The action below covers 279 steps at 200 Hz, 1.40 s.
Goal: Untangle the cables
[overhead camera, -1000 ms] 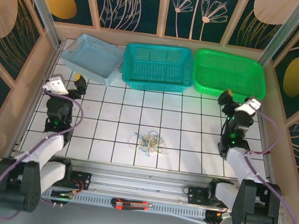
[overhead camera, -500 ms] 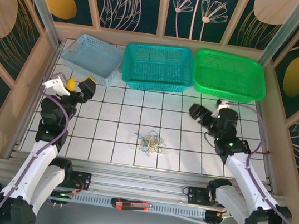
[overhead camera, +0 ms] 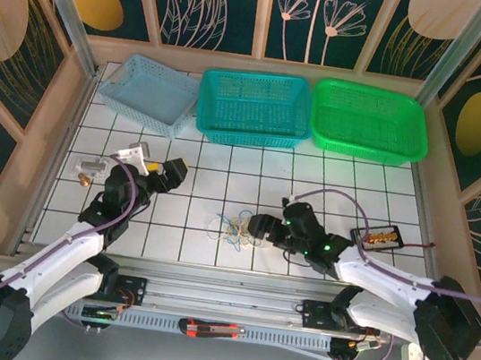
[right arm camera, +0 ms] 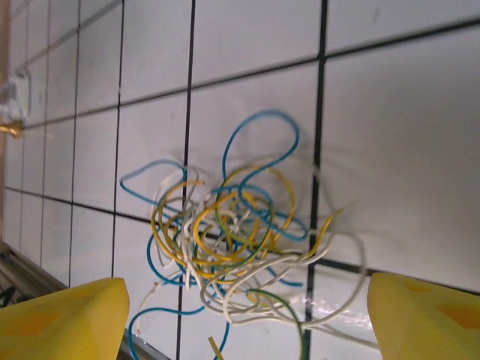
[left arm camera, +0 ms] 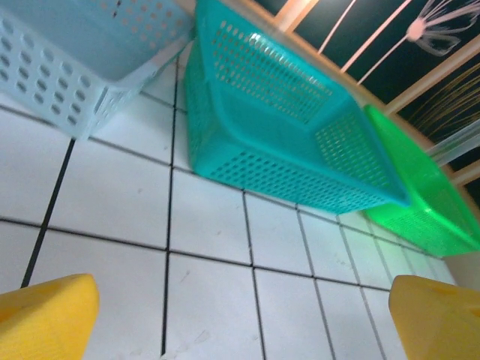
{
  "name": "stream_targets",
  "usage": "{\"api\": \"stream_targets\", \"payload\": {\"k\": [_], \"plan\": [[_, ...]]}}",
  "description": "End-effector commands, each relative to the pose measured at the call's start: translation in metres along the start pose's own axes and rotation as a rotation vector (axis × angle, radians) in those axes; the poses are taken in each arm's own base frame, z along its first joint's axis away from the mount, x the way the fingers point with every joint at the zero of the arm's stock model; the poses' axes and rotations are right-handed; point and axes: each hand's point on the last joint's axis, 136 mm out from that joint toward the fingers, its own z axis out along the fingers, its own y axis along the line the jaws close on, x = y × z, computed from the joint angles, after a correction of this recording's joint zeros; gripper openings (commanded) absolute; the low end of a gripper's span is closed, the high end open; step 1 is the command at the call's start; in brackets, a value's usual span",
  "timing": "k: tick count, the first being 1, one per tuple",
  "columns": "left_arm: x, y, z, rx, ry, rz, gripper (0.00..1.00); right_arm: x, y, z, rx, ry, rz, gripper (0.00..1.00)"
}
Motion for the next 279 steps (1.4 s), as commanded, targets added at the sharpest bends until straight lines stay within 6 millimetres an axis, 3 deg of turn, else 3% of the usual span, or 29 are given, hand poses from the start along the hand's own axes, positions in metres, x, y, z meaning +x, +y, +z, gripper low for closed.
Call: {"api": "stream_targets", "payload": {"k": [1, 23, 50, 99, 121, 145, 188, 210, 241, 279], "plan": [[0.015, 0.032, 0.002, -0.166, 0.036, 0.016, 0.99, -0.010, 0.034, 0.009, -0.067, -0.047, 0.037, 0.83], [0.019, 0.040, 0.002, -0.214, 0.055, 0.025, 0.99, -0.007, 0.054, 0.026, -0.099, -0.013, 0.039, 0.83], [0.015, 0.038, 0.000, -0.195, 0.028, 0.013, 0.99, -0.019, 0.087, 0.048, -0.172, 0.006, 0.031, 0.82], [0.010, 0.022, -0.002, -0.115, 0.009, 0.005, 0.99, -0.079, 0.159, 0.098, -0.285, -0.003, -0.043, 0.76], [0.004, 0.015, -0.005, -0.096, 0.005, 0.044, 0.99, -0.098, 0.163, 0.095, -0.280, -0.023, -0.070, 0.75], [0.005, 0.005, -0.006, -0.046, 0.022, 0.067, 0.99, -0.108, 0.150, 0.070, -0.239, -0.072, -0.106, 0.76], [0.024, -0.007, 0.006, 0.032, 0.115, 0.033, 0.99, -0.126, 0.098, 0.029, -0.124, -0.178, -0.098, 0.78], [0.033, -0.010, 0.017, 0.018, 0.157, 0.049, 0.99, -0.130, 0.077, 0.025, -0.066, -0.189, -0.103, 0.78], [0.036, -0.013, 0.036, -0.069, 0.181, 0.119, 0.99, -0.128, 0.069, 0.030, -0.038, -0.173, -0.123, 0.75], [0.031, 0.007, 0.068, -0.254, 0.212, 0.232, 0.99, -0.123, 0.053, 0.034, -0.009, -0.161, -0.105, 0.71]]}}
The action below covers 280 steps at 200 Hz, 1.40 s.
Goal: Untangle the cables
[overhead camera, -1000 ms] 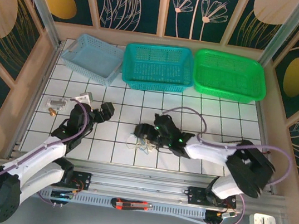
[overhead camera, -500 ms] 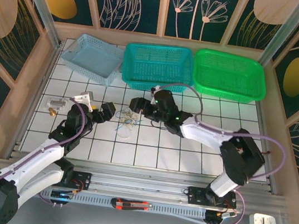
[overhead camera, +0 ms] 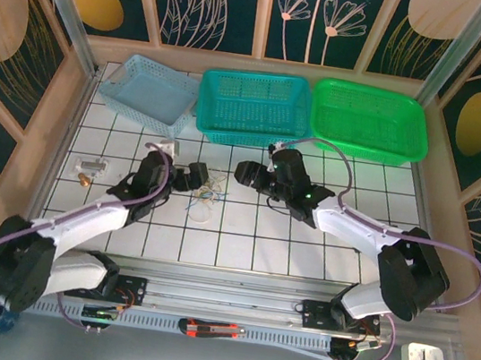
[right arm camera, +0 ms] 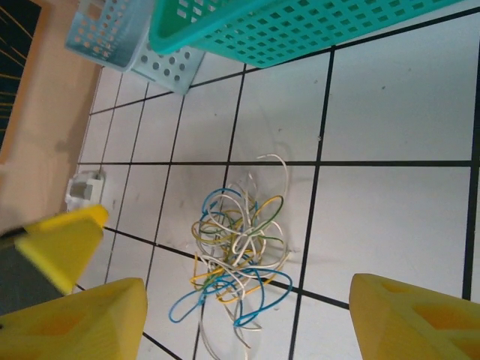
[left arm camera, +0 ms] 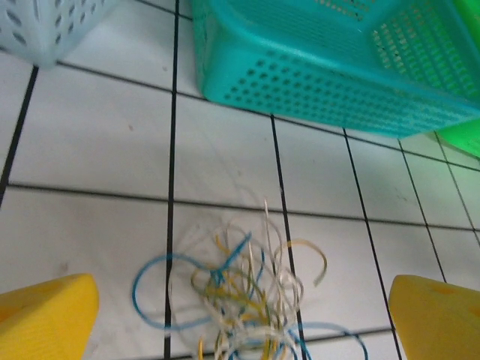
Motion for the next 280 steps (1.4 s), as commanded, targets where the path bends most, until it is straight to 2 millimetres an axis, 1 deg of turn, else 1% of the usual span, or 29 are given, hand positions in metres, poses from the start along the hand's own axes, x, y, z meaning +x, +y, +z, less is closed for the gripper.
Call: {"api": "stream_targets", "payload": {"k": [1, 11, 40, 62, 83, 108, 126, 137, 139, 144, 156, 190, 196, 202, 206, 216, 231, 253, 266, 280], "plan": [[-0.008, 0.015, 0.016, -0.137, 0.005, 0.082, 0.99, 0.008, -0.022, 0.001, 0.060, 0.011, -0.004, 0.71], [-0.007, 0.014, 0.024, -0.135, 0.014, 0.094, 0.99, 0.010, -0.026, -0.001, 0.063, 0.009, 0.001, 0.71], [0.005, -0.003, 0.051, -0.045, 0.063, 0.090, 0.99, 0.015, -0.040, -0.009, 0.093, -0.004, 0.030, 0.71], [0.015, -0.011, 0.068, -0.001, 0.112, 0.085, 0.99, 0.013, -0.051, -0.017, 0.126, -0.035, 0.054, 0.75], [0.023, -0.024, 0.078, 0.068, 0.156, 0.082, 0.99, 0.011, -0.062, -0.026, 0.176, -0.061, 0.055, 0.79], [0.037, -0.040, 0.086, 0.147, 0.219, 0.083, 0.99, 0.008, -0.065, -0.036, 0.167, -0.089, 0.049, 0.79], [0.053, -0.055, 0.088, 0.202, 0.272, 0.097, 0.99, 0.003, -0.068, -0.042, 0.155, -0.113, 0.057, 0.77], [0.059, -0.068, 0.086, 0.245, 0.293, 0.108, 0.99, 0.000, -0.071, -0.045, 0.150, -0.120, 0.070, 0.76], [0.067, -0.066, 0.089, 0.240, 0.314, 0.110, 0.99, -0.001, -0.072, -0.045, 0.149, -0.121, 0.073, 0.76], [0.074, -0.068, 0.091, 0.249, 0.333, 0.114, 0.99, -0.003, -0.072, -0.046, 0.142, -0.123, 0.079, 0.76], [0.082, -0.081, 0.089, 0.285, 0.354, 0.126, 0.99, -0.006, -0.073, -0.047, 0.133, -0.125, 0.088, 0.75], [0.097, -0.126, 0.069, 0.427, 0.375, 0.158, 0.99, -0.022, -0.075, -0.052, 0.127, -0.155, 0.105, 0.73], [0.098, -0.132, 0.065, 0.445, 0.377, 0.162, 0.99, -0.023, -0.074, -0.052, 0.125, -0.158, 0.107, 0.73], [0.104, -0.133, 0.062, 0.452, 0.388, 0.165, 0.99, -0.025, -0.072, -0.052, 0.118, -0.161, 0.107, 0.73], [0.096, -0.140, 0.055, 0.472, 0.365, 0.166, 0.99, -0.025, -0.071, -0.052, 0.115, -0.161, 0.107, 0.73], [0.090, -0.141, 0.047, 0.476, 0.339, 0.156, 0.99, -0.026, -0.069, -0.052, 0.105, -0.160, 0.105, 0.72], [0.076, -0.130, 0.040, 0.417, 0.264, 0.146, 0.99, -0.027, -0.066, -0.049, 0.092, -0.150, 0.100, 0.71], [0.053, -0.097, 0.034, 0.236, 0.152, 0.128, 0.99, -0.021, -0.069, -0.038, 0.095, -0.106, 0.096, 0.67], [0.049, -0.082, 0.032, 0.152, 0.133, 0.137, 0.99, -0.017, -0.073, -0.031, 0.109, -0.080, 0.092, 0.63], [0.055, -0.073, 0.035, 0.109, 0.155, 0.157, 0.99, -0.013, -0.079, -0.023, 0.135, -0.060, 0.088, 0.60]]}}
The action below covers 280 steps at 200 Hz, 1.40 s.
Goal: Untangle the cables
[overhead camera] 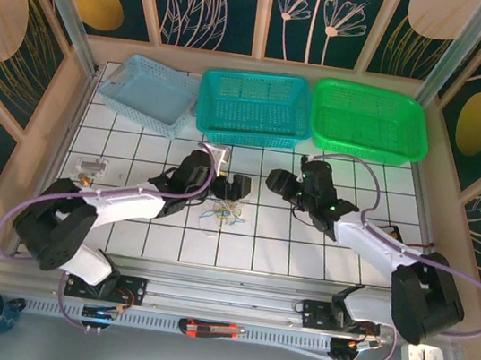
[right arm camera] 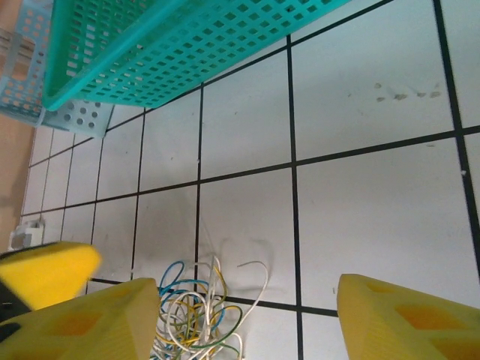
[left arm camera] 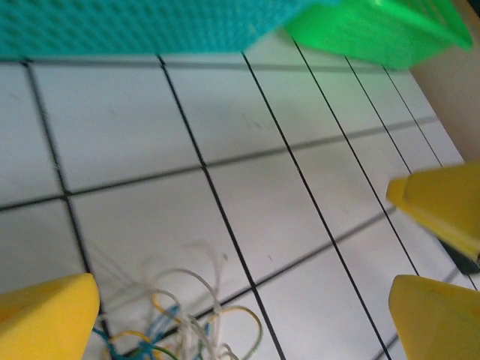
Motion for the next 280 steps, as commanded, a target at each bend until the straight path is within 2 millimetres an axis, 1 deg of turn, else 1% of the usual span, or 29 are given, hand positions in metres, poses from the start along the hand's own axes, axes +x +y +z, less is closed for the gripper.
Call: {"api": "stream_targets", "payload": {"k": [1, 29, 48, 66, 103, 132, 175, 187, 218, 248, 264, 280], "plan": [[0.010, 0.041, -0.004, -0.197, 0.008, -0.007, 0.99, -0.002, 0.003, 0.012, -0.001, 0.019, -0.019, 0.59], [0.032, 0.062, 0.003, -0.275, 0.082, 0.000, 0.99, 0.014, 0.002, 0.029, 0.036, 0.065, -0.059, 0.53], [0.045, 0.072, 0.008, -0.301, 0.109, 0.004, 0.99, 0.023, 0.002, 0.039, 0.053, 0.089, -0.082, 0.49], [0.053, 0.080, 0.011, -0.324, 0.127, 0.007, 0.99, 0.030, 0.004, 0.048, 0.065, 0.105, -0.104, 0.48], [0.066, 0.094, 0.013, -0.375, 0.154, 0.025, 0.99, 0.036, 0.005, 0.064, 0.134, 0.115, -0.182, 0.48], [0.077, 0.105, 0.013, -0.403, 0.177, 0.035, 0.99, 0.038, -0.002, 0.078, 0.211, 0.120, -0.243, 0.43], [0.089, 0.114, 0.011, -0.417, 0.193, 0.037, 0.99, 0.039, -0.006, 0.092, 0.255, 0.128, -0.284, 0.42], [0.092, 0.115, 0.011, -0.417, 0.195, 0.038, 0.99, 0.040, -0.007, 0.096, 0.257, 0.136, -0.287, 0.40], [0.094, 0.117, 0.010, -0.421, 0.195, 0.038, 0.99, 0.043, -0.007, 0.104, 0.265, 0.148, -0.298, 0.39], [0.094, 0.117, 0.010, -0.419, 0.193, 0.038, 0.99, 0.048, -0.014, 0.109, 0.285, 0.164, -0.303, 0.38], [0.094, 0.117, 0.010, -0.418, 0.194, 0.037, 0.99, 0.050, -0.017, 0.112, 0.292, 0.169, -0.308, 0.35], [0.094, 0.117, 0.010, -0.417, 0.192, 0.037, 0.99, 0.052, -0.020, 0.115, 0.301, 0.176, -0.313, 0.29]]}}
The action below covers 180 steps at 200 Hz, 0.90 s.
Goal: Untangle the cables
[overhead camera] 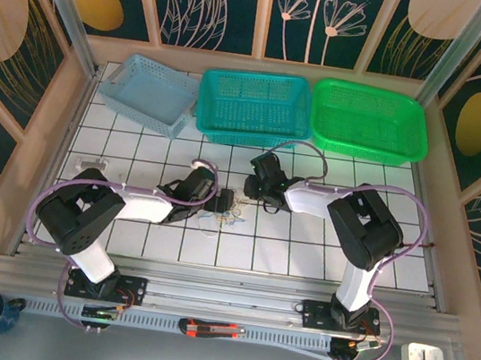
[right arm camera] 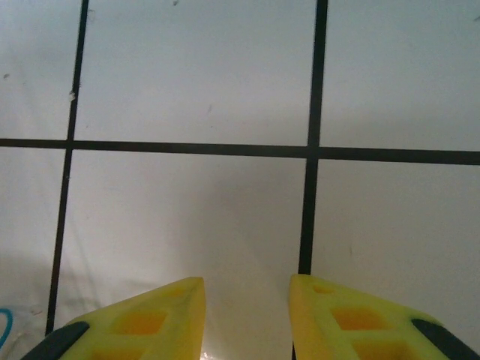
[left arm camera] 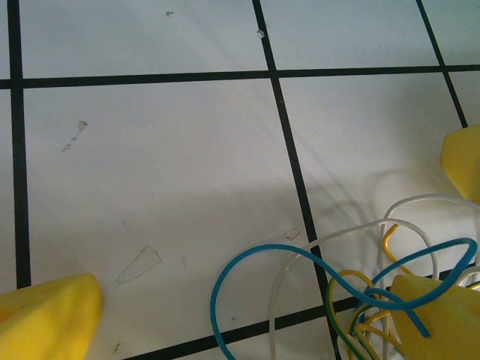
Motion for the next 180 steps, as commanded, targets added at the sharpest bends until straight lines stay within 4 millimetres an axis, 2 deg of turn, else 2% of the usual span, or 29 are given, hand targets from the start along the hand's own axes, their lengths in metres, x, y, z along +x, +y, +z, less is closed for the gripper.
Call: {"api": "stream_targets", "payload": {"k": [1, 30, 66, 81, 115, 150, 171, 180], "plan": [[0.027, 0.021, 0.006, -0.065, 0.074, 0.017, 0.99, 0.002, -0.001, 0.008, 0.034, 0.005, -0.031, 0.28], [0.026, 0.020, 0.005, -0.058, 0.072, 0.014, 0.99, 0.002, -0.002, 0.005, 0.034, 0.004, -0.034, 0.12], [0.026, 0.018, 0.005, -0.046, 0.068, 0.004, 0.99, -0.010, 0.004, -0.014, 0.008, -0.036, -0.030, 0.12], [0.025, 0.017, 0.005, -0.043, 0.066, 0.004, 0.99, -0.013, 0.006, -0.021, -0.002, -0.051, -0.028, 0.00], [0.023, 0.016, 0.004, -0.040, 0.061, 0.003, 0.99, -0.017, 0.006, -0.038, -0.014, -0.080, -0.016, 0.00], [0.019, 0.014, 0.002, -0.033, 0.050, 0.009, 0.99, -0.034, 0.011, -0.065, -0.045, -0.143, -0.014, 0.00], [0.019, 0.013, 0.002, -0.030, 0.051, 0.007, 0.99, -0.036, 0.009, -0.067, -0.027, -0.145, -0.035, 0.00], [0.021, 0.014, 0.002, -0.032, 0.054, 0.006, 0.99, -0.034, 0.006, -0.063, -0.005, -0.132, -0.045, 0.15]]}}
